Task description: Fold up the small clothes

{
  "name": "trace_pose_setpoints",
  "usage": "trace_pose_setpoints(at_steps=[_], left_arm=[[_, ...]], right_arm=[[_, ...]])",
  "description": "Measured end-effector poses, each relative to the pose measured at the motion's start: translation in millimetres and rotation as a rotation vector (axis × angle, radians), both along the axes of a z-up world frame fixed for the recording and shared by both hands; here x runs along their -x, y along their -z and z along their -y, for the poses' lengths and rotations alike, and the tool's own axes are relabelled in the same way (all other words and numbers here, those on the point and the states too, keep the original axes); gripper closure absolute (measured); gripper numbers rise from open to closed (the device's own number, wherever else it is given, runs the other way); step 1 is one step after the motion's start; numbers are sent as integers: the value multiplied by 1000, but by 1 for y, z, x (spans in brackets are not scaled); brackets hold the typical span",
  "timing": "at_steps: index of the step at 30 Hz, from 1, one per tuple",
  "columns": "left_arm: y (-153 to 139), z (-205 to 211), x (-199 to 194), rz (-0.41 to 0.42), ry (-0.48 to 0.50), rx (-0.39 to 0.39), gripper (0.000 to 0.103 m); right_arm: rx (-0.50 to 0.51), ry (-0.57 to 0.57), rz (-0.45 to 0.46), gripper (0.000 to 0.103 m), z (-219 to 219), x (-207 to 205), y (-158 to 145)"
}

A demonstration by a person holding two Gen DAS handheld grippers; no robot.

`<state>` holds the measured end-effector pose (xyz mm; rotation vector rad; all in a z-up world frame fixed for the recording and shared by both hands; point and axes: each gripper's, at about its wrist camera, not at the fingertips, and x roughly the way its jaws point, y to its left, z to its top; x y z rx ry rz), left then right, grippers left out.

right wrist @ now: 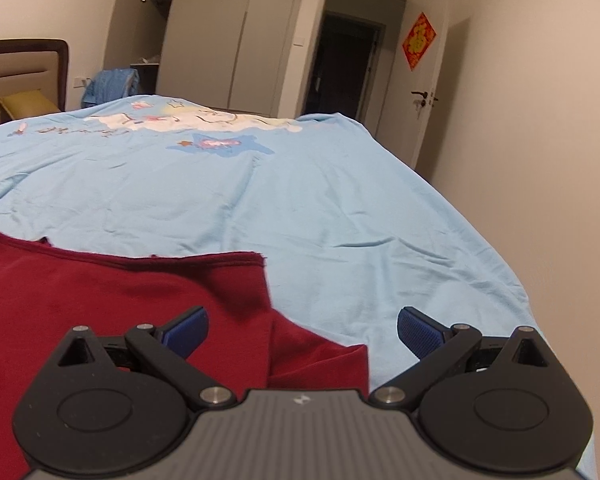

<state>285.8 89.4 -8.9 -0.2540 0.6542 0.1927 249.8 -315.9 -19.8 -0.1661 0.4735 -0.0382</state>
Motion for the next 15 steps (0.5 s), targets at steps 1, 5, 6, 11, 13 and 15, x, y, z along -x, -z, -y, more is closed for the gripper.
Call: trace_pose_setpoints(at_steps=[1,5,6,11,13,15], left_arm=[[-1,0,7,4,-1,3,1],[-5,0,37,26,-8,44,1],[-6,0,44,31,-11,53,1],[-4,0,78,37,-18,82,1],[-2,1,90,41,-19,92,1],[1,1,103,55,-23,98,1]], right_arm=[[3,-11,2,0,-4,5,0],[13,-63,2,0,-21,24,0],[10,-74,1,0,-25,27,1],[-20,-128,-18,0,-45,47,12],[-32,-152,-16,0,-53,57,15],[-51,-184,-9,0,-60,66,17]])
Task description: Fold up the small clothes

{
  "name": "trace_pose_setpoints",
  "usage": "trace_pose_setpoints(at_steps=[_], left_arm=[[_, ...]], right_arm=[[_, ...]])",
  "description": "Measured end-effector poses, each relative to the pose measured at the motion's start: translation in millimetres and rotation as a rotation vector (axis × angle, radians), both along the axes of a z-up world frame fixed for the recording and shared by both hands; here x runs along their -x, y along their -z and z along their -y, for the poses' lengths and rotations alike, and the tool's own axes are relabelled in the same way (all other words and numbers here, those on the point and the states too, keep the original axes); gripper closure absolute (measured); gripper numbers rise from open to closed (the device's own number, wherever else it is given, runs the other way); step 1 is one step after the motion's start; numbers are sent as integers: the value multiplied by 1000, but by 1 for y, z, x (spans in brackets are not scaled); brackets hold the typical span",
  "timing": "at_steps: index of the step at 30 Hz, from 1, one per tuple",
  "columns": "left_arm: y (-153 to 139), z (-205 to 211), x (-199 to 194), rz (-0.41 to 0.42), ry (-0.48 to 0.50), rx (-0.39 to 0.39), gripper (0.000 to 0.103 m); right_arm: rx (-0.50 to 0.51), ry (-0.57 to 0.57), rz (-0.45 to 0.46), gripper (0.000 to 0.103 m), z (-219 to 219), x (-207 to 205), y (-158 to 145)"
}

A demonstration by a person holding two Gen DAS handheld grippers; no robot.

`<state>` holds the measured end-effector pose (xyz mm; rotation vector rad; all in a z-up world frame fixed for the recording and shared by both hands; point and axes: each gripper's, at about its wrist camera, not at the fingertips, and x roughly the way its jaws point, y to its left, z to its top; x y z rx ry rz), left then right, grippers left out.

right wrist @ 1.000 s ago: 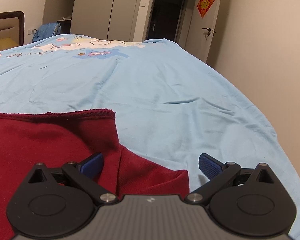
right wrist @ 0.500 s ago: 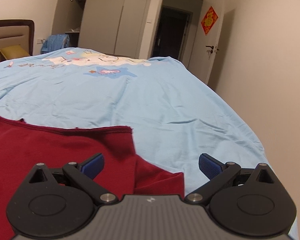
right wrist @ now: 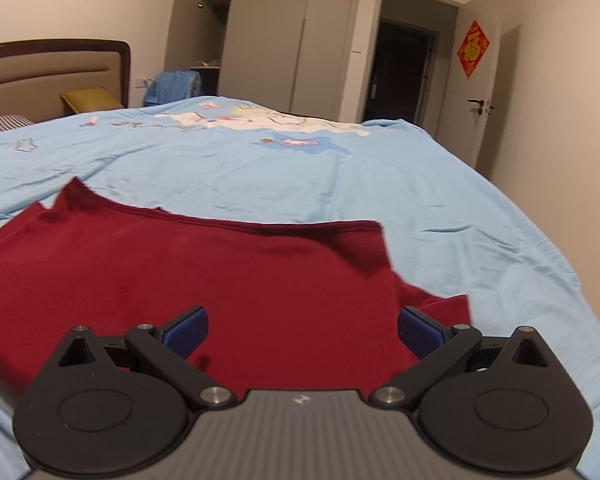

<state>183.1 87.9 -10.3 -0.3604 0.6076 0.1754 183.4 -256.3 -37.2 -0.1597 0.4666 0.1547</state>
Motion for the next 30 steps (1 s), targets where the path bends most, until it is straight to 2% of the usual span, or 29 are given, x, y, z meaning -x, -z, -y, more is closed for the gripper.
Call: trace_pose_setpoints(at_steps=[8,14,17,24,30], left_arm=[[13,6,30,8,13,61,1],[26,11,40,-25,31,119,1],[31,14,43,-37,33,142,1],[42,17,48,-72,6,236,1],[47,25,49,-91,27,244,1]], right_arm=[[-19,-117,1,0,-24,22,9],[-38,-122,-5,0,-28,27,12],[-69,-136,26,0,-29,32,8],[-46,-173,5,0,-44,28,16],[-40,-167,-29,0,-49,26,30]])
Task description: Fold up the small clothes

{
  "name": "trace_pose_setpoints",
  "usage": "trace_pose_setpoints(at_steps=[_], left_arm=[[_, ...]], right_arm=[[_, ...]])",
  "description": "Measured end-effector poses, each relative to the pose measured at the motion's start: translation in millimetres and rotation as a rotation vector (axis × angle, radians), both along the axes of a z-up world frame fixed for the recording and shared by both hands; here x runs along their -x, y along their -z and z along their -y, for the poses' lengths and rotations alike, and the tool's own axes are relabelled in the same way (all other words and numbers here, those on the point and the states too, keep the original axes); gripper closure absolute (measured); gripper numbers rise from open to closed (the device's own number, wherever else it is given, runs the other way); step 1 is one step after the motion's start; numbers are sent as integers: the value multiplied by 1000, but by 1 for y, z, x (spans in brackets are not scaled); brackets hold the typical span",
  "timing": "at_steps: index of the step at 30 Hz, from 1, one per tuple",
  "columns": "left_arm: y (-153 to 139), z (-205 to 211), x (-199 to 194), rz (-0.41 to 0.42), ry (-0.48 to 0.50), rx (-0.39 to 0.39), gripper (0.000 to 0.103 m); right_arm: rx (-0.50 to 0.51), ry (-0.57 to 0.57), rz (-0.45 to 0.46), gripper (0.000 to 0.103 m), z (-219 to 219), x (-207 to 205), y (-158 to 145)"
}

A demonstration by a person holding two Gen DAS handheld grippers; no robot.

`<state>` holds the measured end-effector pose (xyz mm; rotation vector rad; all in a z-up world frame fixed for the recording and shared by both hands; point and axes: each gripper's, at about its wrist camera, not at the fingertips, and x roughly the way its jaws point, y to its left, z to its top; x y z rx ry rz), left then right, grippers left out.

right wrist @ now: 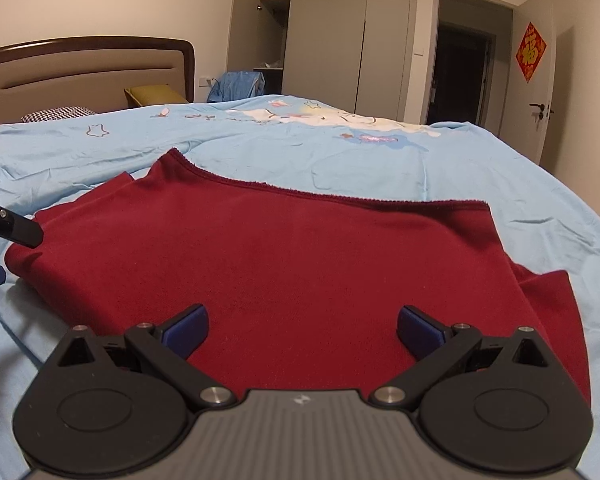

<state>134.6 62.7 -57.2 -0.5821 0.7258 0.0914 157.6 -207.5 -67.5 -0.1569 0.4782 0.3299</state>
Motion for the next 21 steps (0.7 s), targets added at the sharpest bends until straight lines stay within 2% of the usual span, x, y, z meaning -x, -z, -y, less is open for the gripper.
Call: trace_pose_setpoints(at_steps=[7,15,21], left_arm=[[3,7,2,10,15,59,1],[3,18,6,79,56,109,1],[1,21,1,114,64,115,9]], right_arm=[[1,5,-9,0,-1,-1,7],[-7,12,-13,0,0,0,8],[-7,12,-12,0,0,0,8]])
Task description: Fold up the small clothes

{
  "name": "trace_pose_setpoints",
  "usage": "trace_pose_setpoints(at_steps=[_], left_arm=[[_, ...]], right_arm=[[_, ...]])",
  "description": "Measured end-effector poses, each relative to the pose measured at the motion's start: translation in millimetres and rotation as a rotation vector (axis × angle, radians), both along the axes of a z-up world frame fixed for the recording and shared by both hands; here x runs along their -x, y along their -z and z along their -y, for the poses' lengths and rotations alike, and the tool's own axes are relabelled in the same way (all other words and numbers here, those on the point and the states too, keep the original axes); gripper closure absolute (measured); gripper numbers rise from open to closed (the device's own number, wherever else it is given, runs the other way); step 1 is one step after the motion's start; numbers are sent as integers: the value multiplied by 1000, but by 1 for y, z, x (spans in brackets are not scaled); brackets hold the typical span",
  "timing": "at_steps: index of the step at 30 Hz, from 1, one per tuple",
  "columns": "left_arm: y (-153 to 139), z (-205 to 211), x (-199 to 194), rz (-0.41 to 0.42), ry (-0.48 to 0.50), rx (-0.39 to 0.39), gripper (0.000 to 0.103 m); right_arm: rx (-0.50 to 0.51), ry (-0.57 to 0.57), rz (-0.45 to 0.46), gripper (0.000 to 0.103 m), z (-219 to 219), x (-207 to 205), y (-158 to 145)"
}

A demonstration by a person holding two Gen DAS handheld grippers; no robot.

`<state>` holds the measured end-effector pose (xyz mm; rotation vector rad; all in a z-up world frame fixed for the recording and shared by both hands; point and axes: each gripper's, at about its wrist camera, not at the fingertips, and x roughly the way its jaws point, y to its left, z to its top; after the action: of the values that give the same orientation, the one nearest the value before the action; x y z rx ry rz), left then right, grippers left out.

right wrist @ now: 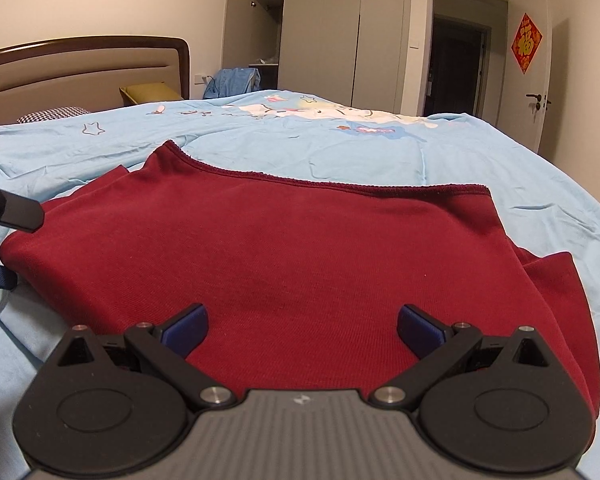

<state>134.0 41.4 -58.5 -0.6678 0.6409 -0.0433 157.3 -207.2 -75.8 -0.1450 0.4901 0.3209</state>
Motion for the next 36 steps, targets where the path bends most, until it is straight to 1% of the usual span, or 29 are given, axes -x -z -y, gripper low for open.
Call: trace_pose_setpoints(at_steps=[1,3,6,8,10,12,14,16,18,20,26,30,36], left_arm=[[0,0,-1,2,-7,-1,13],[4,-2,-4,-8,-31,10,16],[9,-5,-8,-9,-69,39,28],[8,-5,-10,4,-82,24,41],[3,-2,-11,27,-68,-12,45],[-1,2,-12,50,-56,-50,45],[-2,3,-16,51,-54,-62,43],[2,0,-21,24,-71,-34,41],[7,-5,-24,13,-92,7,41],[10,-9,-28,12,-112,27,41],[19,-17,-43,32,-159,60,41],[27,-21,-53,38,-189,98,41],[32,-25,-60,67,-226,112,41]], right_arm=[[0,0,0,0,0,0,0],[0,0,0,0,0,0,0],[0,0,0,0,0,0,0],[0,0,0,0,0,0,0],[0,-1,-2,0,0,0,0],[0,0,-3,0,1,1,1],[0,0,-3,0,1,1,0],[0,0,-5,0,1,0,0],[1,1,-6,0,1,1,0],[1,0,-6,0,1,1,0],[1,1,-6,0,1,1,0],[1,1,-7,0,1,1,0],[1,1,-7,0,1,1,0]])
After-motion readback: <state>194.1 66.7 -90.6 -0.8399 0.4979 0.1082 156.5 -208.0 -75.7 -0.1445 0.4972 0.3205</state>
